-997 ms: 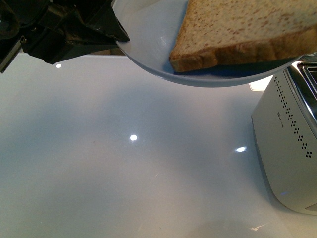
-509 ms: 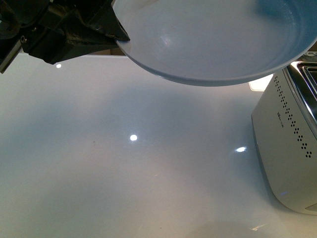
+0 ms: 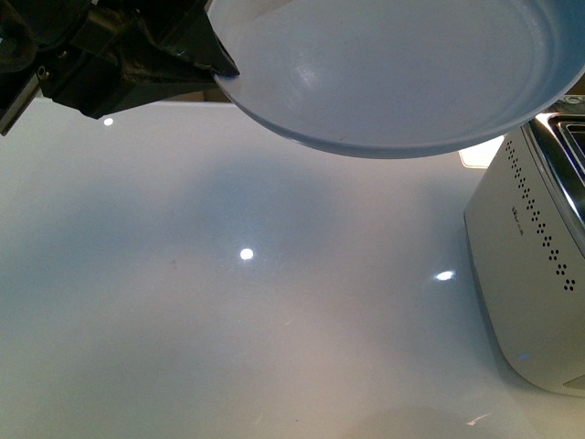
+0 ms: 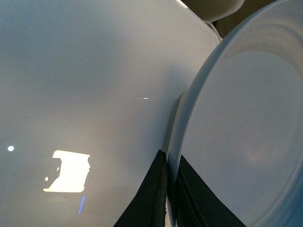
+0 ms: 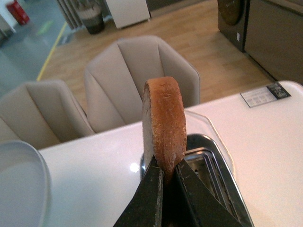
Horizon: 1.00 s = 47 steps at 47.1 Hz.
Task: Left arm holds plate, right arm toasts bread
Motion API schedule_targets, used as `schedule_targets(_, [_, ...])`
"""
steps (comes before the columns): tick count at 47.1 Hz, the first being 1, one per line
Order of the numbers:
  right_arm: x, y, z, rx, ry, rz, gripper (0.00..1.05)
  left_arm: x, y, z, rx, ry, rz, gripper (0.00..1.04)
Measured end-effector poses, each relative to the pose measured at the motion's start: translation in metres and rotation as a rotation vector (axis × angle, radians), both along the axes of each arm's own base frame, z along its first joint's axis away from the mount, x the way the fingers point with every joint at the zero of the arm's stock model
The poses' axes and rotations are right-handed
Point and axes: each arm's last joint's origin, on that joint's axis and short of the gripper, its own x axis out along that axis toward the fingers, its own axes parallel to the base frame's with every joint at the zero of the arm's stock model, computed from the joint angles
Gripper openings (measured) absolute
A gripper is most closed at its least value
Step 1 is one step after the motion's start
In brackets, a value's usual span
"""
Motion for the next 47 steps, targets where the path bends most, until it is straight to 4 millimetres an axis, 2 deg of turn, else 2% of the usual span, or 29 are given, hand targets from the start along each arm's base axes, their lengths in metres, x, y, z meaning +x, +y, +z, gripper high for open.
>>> schedule_targets(5, [0.005, 0.0, -0.022, -0.059, 0.093, 0.014, 0.03, 0.0, 0.0, 0.0, 0.0, 0.0, 0.0, 0.03])
schedule_targets(11, [0.01, 0.0, -0.034, -0.108, 0.142, 0.025, 0.03, 0.0, 0.0, 0.0, 0.0, 0.0, 0.0, 0.03])
schedule_targets(36, [0.035, -0.003, -0.058, -0.196, 0.222, 0.044, 0.03, 0.0, 0.0, 0.0, 0.0, 0.0, 0.0, 0.03])
schedule_targets(47, [0.037, -0.003, -0.065, -0.22, 0.256, 0.055, 0.03, 0.0, 0.0, 0.0, 0.0, 0.0, 0.0, 0.03])
